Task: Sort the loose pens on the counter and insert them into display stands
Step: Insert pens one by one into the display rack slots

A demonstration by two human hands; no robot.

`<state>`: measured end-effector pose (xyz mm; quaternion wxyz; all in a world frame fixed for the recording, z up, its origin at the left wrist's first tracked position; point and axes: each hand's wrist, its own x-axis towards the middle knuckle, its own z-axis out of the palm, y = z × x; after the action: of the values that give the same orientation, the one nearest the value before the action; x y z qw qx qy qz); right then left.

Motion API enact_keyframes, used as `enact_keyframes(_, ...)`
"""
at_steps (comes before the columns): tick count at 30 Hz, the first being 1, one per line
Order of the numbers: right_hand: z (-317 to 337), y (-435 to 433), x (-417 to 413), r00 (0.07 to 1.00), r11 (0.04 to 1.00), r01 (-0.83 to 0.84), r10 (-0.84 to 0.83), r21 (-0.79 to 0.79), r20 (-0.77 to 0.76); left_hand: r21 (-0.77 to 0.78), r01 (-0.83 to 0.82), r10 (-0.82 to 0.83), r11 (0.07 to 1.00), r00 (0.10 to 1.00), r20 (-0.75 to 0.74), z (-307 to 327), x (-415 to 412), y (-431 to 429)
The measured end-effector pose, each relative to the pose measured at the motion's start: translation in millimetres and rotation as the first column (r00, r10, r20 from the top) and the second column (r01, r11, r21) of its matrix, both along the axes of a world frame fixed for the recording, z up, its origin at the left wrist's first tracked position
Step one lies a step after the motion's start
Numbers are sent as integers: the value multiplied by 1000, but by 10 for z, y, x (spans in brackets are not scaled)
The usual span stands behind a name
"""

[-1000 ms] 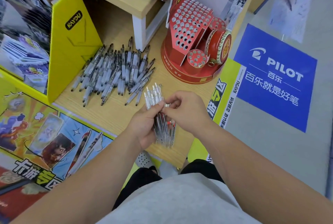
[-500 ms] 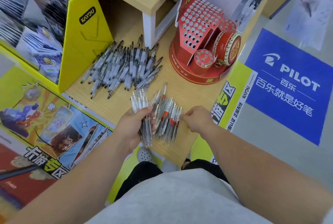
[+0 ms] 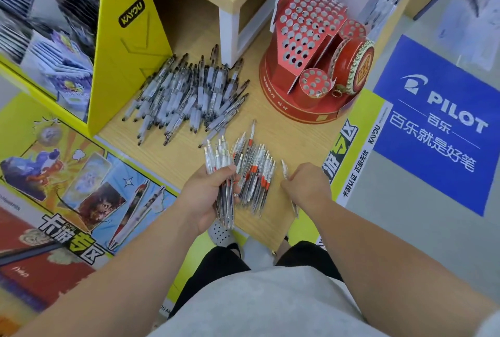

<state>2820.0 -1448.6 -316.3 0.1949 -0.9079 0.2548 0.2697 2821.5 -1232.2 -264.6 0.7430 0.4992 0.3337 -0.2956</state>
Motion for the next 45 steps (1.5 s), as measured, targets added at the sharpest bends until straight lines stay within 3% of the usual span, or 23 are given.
enact_keyframes(4, 45, -81, 18, 999, 999, -31, 30, 42, 33, -19, 10, -9, 1000, 1000, 19, 103, 36, -117)
enact_keyframes(7, 162, -171, 58, 987, 968, 37, -73, 248, 140, -2, 17, -16, 1000, 999, 39, 179, 77, -245)
enact_keyframes(11, 529, -428, 178, 918, 815, 140, -319, 562, 234, -37, 3, -1, 999, 998, 57, 324, 156, -574)
enact_keyframes(17, 959, -1273, 396, 880, 611, 111, -427, 783, 208, -57, -85, 90, 995, 992, 92, 532, 301, -1517)
enact_keyframes(23, 1257, -2397, 694, 915, 484, 45, -371, 874, 158, -44, -155, 159, 987, 981, 108, 867, 503, -2671)
enact_keyframes(35, 1873, -3571, 1296, 818, 324, 125, -568, 938, 87, -120, -159, 181, 980, 963, 198, 1556, 1106, -3799)
enact_keyframes(41, 2053, -3732, 1842, 852, 361, 102, -513, 927, 106, -214, -206, 252, 955, 942, 220, 1695, 1577, -3984)
enact_keyframes(45, 2178, -3788, 2230, 889, 421, -14, -409, 907, 203, -271, -250, 312, 930, 924, 221, 1694, 1927, -3988)
